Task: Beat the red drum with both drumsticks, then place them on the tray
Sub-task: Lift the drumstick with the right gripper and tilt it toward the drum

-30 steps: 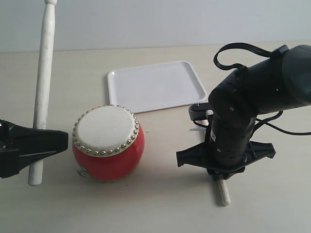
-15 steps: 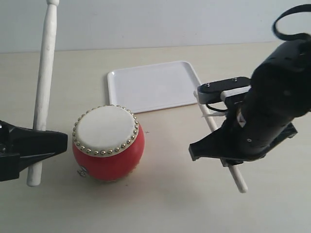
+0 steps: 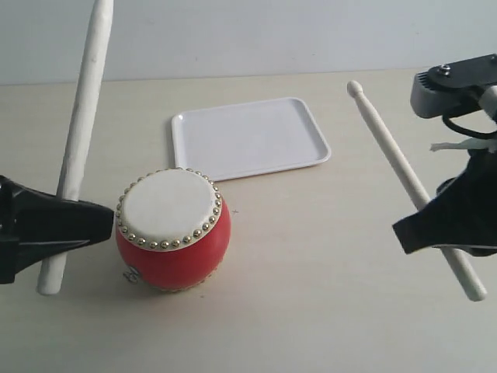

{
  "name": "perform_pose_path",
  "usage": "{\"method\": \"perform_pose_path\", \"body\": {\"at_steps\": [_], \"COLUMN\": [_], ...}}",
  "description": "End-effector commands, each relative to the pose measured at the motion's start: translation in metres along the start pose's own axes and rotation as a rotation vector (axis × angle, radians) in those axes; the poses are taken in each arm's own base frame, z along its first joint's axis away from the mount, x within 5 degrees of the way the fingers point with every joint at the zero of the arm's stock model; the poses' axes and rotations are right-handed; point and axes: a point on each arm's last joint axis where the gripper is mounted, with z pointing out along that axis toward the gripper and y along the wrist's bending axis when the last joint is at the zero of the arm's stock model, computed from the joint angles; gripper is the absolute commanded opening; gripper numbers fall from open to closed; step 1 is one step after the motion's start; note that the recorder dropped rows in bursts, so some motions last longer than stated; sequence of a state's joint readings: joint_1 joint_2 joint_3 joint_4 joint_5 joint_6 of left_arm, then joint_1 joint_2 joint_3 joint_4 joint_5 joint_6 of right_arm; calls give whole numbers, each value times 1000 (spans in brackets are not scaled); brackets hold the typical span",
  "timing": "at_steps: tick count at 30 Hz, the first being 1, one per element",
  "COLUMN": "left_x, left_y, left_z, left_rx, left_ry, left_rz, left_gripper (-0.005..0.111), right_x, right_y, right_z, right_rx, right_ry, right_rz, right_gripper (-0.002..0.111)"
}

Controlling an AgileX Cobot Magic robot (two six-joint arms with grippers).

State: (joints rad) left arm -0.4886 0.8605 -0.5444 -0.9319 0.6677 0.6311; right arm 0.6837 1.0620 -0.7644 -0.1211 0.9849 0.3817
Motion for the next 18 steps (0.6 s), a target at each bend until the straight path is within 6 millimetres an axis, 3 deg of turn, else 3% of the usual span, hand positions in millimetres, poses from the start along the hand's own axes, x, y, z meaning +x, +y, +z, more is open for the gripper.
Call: {"method": "perform_pose_path", "body": {"at_steps": [1, 6, 12, 18], "left_x": [-2, -11, 18, 43], "left_y": [-2, -3, -6, -11], "left_z": [-8, -29, -63, -88], "left_rx": [-47, -184, -316, -366], "left_ry": [116, 139, 204, 132], "left_rz": [10, 0, -103, -186], "left_gripper": [0, 0, 0, 0], "right_x": [11, 12, 10, 3], "right_y": [1, 11, 19, 29], "right_z": [-11, -11, -10, 6], "right_rx": [-62, -166, -248, -310], "right_ry": [32, 31, 14, 56], "right_rz": [-100, -164, -232, -291], "right_gripper": [0, 0, 0, 0]}}
